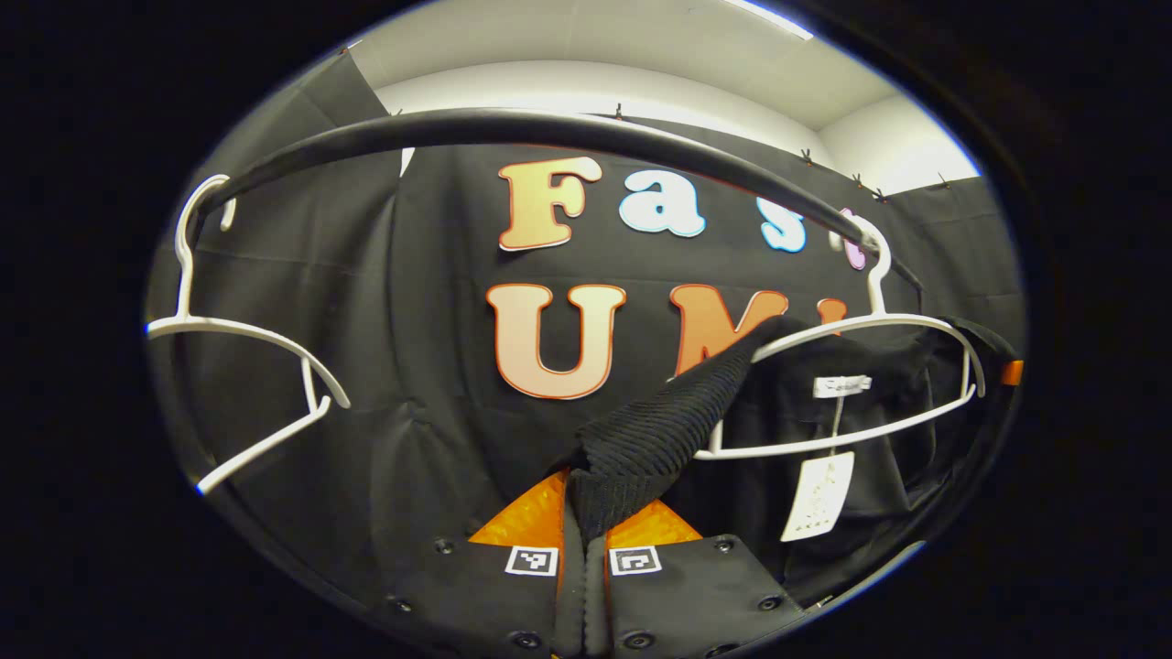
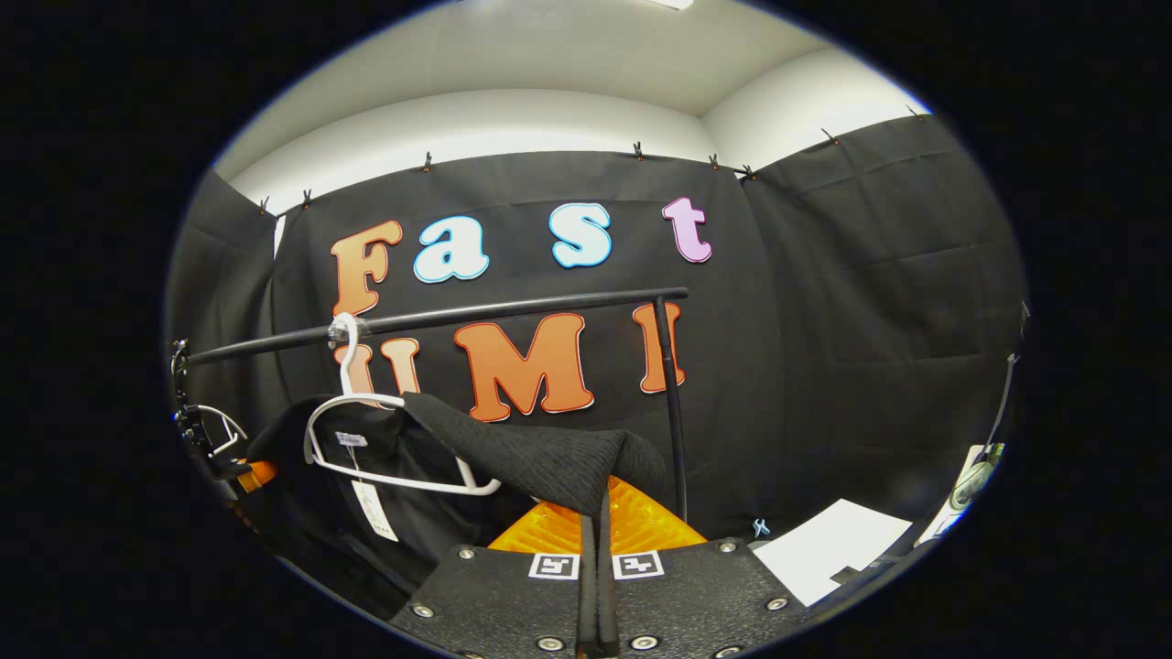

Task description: Grasp the clothes on the hanger with both hands and then place them into the laundry hamper below.

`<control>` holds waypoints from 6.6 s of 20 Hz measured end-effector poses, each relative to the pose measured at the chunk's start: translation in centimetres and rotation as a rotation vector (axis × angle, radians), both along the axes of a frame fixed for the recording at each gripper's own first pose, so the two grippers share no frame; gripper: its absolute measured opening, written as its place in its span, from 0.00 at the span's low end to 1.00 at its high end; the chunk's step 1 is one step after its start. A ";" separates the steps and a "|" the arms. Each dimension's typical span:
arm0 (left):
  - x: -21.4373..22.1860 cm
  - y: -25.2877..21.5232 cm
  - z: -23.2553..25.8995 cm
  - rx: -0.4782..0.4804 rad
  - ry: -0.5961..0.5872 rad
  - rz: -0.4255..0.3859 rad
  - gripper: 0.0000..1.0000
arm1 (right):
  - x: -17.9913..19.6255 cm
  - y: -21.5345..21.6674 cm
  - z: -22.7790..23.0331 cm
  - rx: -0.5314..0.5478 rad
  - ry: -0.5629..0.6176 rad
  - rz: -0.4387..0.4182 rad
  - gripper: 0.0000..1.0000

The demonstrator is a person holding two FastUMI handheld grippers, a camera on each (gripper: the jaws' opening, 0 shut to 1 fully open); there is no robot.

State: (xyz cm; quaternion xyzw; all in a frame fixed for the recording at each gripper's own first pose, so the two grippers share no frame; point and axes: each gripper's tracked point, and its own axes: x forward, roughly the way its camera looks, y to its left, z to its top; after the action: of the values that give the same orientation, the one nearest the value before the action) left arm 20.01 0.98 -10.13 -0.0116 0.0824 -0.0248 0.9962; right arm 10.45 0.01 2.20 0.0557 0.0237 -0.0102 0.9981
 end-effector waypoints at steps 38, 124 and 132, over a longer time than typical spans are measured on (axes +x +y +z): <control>-4.6 3.4 -18.2 0.041 0.352 0.141 0.07 | 4.2 2.8 -28.0 0.179 0.432 0.057 0.00; -18.9 -10.2 -21.4 -0.042 0.630 -0.036 0.98 | -6.4 -4.3 -35.9 0.047 0.674 0.024 0.95; -16.7 -10.5 -10.7 -0.055 0.420 -0.024 1.00 | -6.2 -8.3 -24.6 0.014 0.487 0.013 0.94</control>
State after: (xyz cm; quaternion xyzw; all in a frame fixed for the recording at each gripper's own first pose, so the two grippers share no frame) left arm 3.29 -9.51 -20.86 -0.0427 0.2876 -0.0361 0.9561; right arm 4.30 -8.29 -22.35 0.0582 0.2643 -0.0166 0.9625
